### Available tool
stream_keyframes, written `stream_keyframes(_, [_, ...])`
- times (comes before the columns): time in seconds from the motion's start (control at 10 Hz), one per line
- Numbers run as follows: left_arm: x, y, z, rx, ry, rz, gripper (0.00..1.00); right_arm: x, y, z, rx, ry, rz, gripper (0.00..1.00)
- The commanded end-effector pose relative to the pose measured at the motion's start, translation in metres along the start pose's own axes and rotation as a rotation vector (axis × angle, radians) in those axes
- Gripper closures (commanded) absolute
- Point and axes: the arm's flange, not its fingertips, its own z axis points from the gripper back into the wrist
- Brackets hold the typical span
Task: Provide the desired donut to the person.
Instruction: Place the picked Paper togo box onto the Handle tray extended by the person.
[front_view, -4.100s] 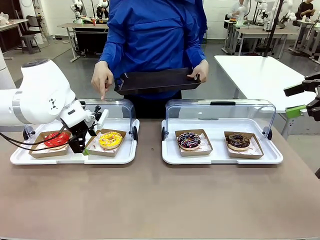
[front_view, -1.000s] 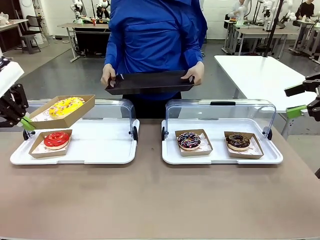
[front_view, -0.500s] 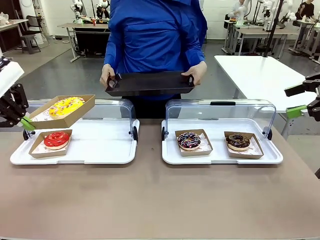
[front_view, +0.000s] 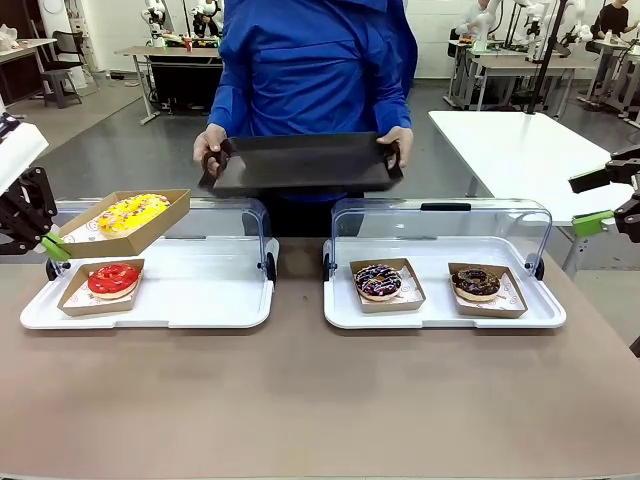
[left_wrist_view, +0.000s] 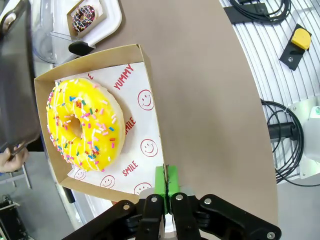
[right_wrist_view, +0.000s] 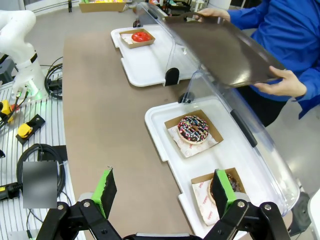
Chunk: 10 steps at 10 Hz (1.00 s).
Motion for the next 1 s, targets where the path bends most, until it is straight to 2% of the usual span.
stream_keyframes(0.0, [-0.0015, 0.0020, -0.0014, 0.014, 0.006, 0.004, 1.00, 0.0004, -0.0024, -0.0024, 0.012, -0.026, 0.010, 0.00])
stream_keyframes(0.9, [-0.0015, 0.0020, -0.0014, 0.014, 0.006, 0.004, 1.00, 0.0004, -0.0024, -0.0024, 0.012, -0.026, 0.010, 0.00])
